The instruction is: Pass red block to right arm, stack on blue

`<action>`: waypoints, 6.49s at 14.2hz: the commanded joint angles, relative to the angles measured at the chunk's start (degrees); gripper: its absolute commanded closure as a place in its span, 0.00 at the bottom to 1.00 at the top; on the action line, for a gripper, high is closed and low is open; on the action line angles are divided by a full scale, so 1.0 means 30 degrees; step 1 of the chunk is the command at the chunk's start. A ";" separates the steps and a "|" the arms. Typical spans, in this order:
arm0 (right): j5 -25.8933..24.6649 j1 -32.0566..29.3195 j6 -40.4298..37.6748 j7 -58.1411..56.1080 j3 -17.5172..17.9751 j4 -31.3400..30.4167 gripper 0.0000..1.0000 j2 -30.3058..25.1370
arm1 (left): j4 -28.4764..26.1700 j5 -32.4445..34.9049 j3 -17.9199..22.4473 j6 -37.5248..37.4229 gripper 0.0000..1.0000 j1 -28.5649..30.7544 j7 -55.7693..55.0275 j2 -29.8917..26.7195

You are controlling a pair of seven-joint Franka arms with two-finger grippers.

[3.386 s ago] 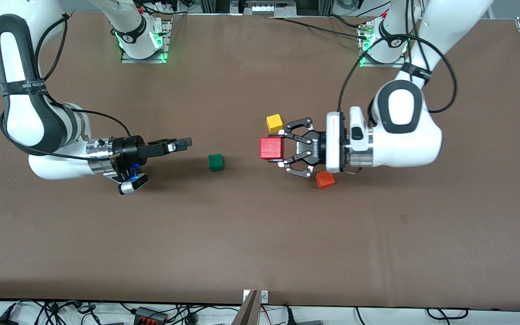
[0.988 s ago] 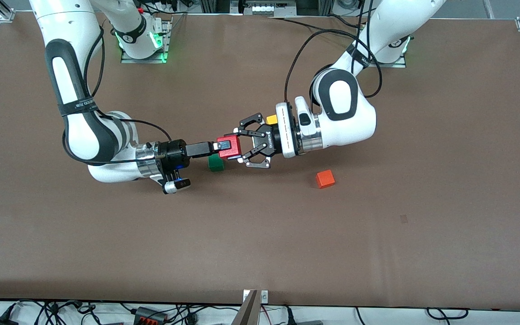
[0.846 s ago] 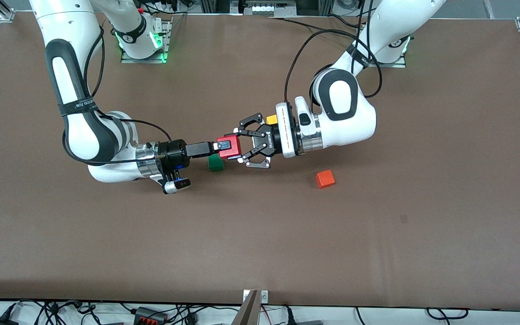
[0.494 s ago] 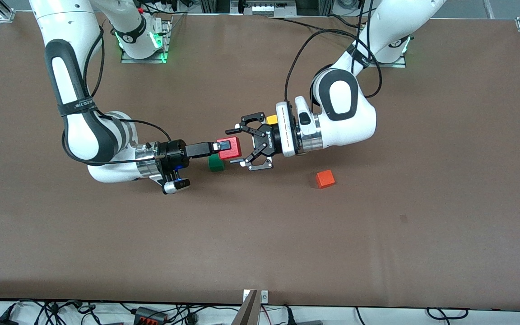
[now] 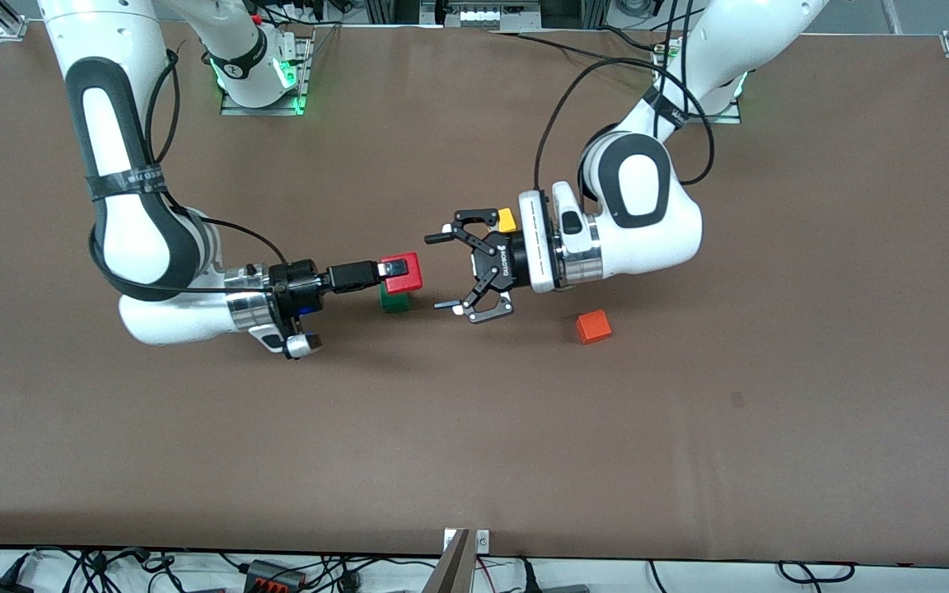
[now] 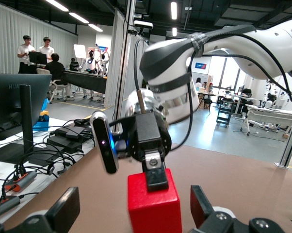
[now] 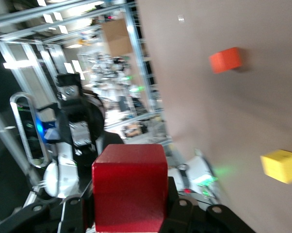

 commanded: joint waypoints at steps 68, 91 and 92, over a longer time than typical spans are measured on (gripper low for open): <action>-2.5795 0.0905 0.5466 0.6254 -0.3462 -0.4214 0.00 -0.5266 | -0.2553 3.1108 0.7367 -1.2491 0.00 0.3472 -3.8013 -1.0835; -2.6203 -0.6302 0.0614 0.3939 0.0871 0.2047 0.00 -0.7606 | -0.2524 3.1108 0.7367 -1.2871 0.00 0.3443 -3.8013 -1.0865; -2.6466 -0.6216 0.0584 0.4027 0.0873 0.1695 0.00 -0.7900 | -0.2524 3.1108 0.7367 -1.2871 0.00 0.3443 -3.8013 -1.0865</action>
